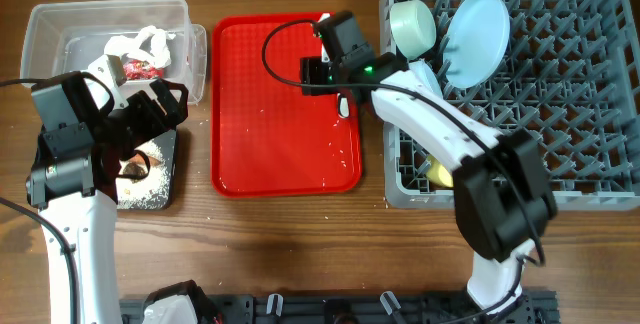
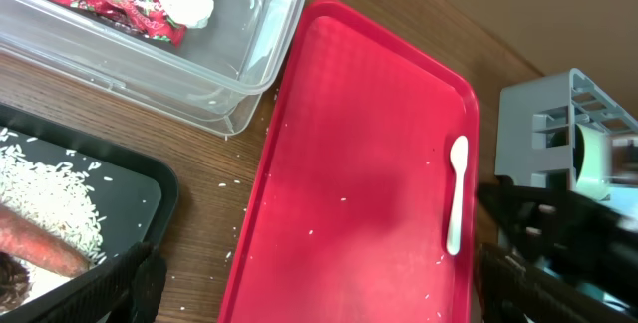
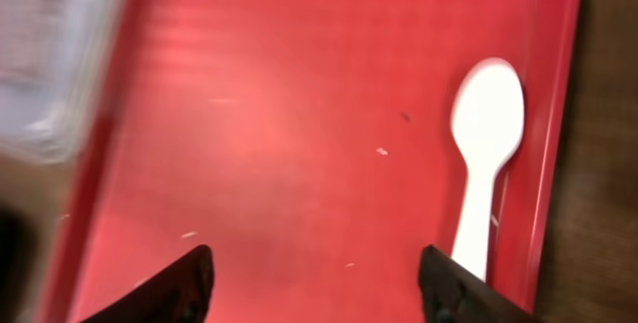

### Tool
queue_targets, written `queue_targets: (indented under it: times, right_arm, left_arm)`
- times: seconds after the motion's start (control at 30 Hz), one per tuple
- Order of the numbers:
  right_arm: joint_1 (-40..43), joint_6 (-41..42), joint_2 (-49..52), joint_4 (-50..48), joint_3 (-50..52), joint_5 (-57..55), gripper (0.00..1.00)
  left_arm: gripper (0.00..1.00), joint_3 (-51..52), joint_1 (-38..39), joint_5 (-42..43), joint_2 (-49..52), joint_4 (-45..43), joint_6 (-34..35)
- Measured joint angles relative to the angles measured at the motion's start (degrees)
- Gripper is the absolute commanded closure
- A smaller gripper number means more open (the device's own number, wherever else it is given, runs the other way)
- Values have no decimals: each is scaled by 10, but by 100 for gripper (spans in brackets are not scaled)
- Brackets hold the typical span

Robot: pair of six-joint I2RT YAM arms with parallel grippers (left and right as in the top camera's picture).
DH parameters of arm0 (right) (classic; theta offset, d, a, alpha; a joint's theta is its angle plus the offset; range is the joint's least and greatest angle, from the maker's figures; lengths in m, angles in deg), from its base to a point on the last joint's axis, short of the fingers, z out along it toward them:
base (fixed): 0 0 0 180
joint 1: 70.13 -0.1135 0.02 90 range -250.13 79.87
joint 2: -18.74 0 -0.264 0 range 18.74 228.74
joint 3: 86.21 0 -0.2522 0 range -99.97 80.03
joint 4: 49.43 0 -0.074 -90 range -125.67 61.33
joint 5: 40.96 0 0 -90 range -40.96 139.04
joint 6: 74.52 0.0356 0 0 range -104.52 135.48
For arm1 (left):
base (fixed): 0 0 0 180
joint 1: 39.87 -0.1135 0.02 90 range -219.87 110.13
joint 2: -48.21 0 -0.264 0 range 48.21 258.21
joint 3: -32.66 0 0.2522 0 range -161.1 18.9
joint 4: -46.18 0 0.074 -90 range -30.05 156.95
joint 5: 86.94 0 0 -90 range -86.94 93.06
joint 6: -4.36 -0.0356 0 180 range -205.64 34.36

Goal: Sort waste into correct bins and load items into the dishwasher rack
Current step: 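Reach the right gripper to the white spoon on the red tray and grasp it, then carry the white spoon with the right gripper into the rack and release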

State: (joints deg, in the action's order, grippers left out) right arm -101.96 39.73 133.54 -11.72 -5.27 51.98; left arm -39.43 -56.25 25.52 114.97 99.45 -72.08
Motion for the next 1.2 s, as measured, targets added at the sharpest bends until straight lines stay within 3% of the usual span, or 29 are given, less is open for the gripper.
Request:
queue_targets:
  times: [0.43,0.57,0.73,0.8,0.9,0.97,1.2]
  right_arm:
    - [25,84,55,-13,0,-84,40]
    - [44,96,79,-22,1,-75,55]
    - [47,102,80,-24,1,-70,60]
    - [47,102,80,-24,1,-70,60]
    - [47,102,80,-26,1,-70,41]
    - [47,104,80,-20,-1,-71,34]
    - [46,34,80,6,-27,-105,33]
  left_arm:
    - [0,0,0,0,0,0,0]
    - [0,0,0,0,0,0,0]
    - [0,0,0,0,0,0,0]
    - [0,0,0,0,0,0,0]
    - [0,0,0,0,0,0,0]
    - [0,0,0,0,0,0,0]
    - [0,0,0,0,0,0,0]
